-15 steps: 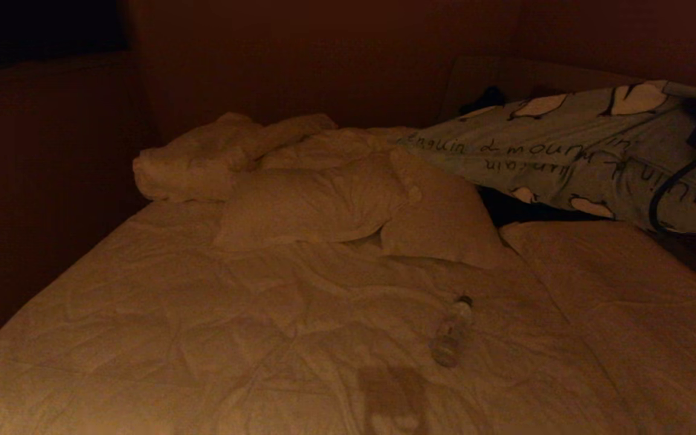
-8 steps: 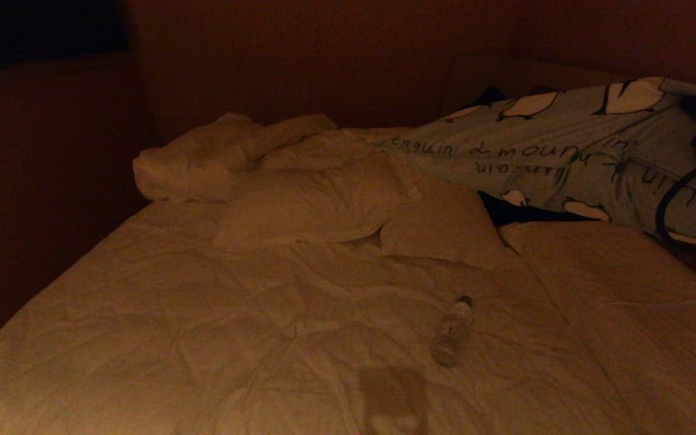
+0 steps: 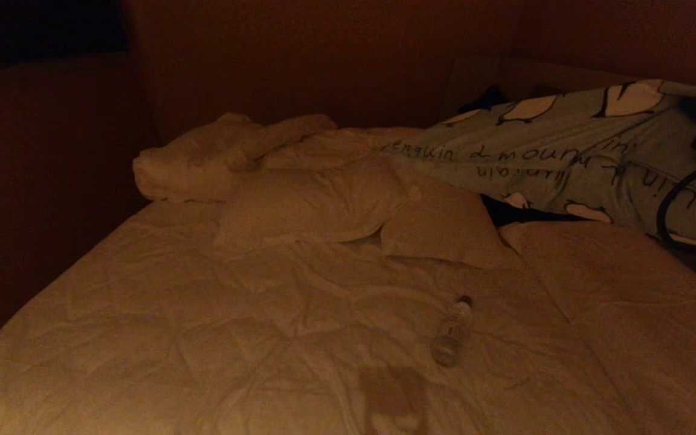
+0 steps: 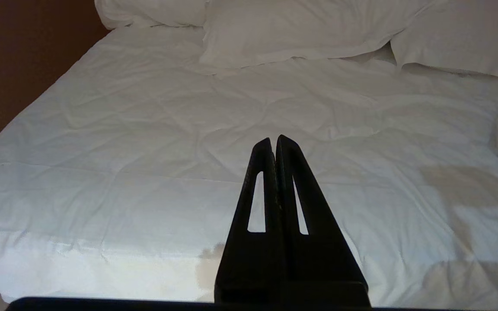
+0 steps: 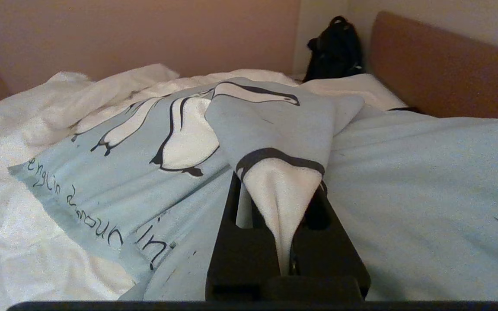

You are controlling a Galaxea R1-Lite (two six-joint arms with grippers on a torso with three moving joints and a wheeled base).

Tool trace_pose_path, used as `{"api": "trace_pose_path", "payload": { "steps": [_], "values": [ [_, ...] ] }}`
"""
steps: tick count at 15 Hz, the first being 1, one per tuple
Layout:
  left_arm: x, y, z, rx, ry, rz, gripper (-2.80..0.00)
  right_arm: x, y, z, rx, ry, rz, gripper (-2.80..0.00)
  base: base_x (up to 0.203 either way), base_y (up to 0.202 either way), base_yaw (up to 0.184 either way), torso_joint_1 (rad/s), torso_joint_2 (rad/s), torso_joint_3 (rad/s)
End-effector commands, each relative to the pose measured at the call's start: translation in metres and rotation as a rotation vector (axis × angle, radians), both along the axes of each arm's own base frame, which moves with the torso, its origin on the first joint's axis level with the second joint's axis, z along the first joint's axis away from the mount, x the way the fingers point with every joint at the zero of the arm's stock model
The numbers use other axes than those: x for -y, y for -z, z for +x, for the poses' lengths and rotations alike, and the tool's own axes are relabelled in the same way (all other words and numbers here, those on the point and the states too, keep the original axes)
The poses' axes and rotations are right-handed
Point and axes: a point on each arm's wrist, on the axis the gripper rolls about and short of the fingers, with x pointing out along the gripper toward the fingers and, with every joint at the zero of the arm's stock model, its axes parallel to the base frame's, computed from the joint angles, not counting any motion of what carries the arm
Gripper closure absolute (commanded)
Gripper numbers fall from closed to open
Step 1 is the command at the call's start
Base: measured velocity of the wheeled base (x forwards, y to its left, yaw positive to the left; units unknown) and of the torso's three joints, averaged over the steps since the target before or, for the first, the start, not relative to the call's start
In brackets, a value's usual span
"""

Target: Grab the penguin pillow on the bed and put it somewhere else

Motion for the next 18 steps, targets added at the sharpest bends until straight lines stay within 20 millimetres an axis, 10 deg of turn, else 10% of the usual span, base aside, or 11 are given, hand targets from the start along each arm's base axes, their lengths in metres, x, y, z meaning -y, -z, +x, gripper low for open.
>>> {"api": "trace_pose_path", "payload": {
  "steps": [1, 12, 18],
  "values": [
    [0.0, 0.0, 0.0, 0.001, 0.0, 0.0, 0.0, 0.0, 0.002, 0.002, -0.006, -0.021, -0.005, 0.0, 0.0, 0.0, 0.0, 0.0, 0.0, 0.0],
    [0.0, 0.0, 0.0, 0.0, -0.001, -0.002, 0.0, -0.002, 0.006, 0.005, -0.022, -0.033, -0.008, 0.0, 0.0, 0.0, 0.0, 0.0, 0.0, 0.0],
    [0.0, 0.0, 0.0, 0.001, -0.001, -0.001, 0.0, -0.041, 0.008, -0.009, -0.021, -0.208, -0.009, 0.0, 0.0, 0.0, 0.0, 0.0, 0.0, 0.0]
  ]
}}
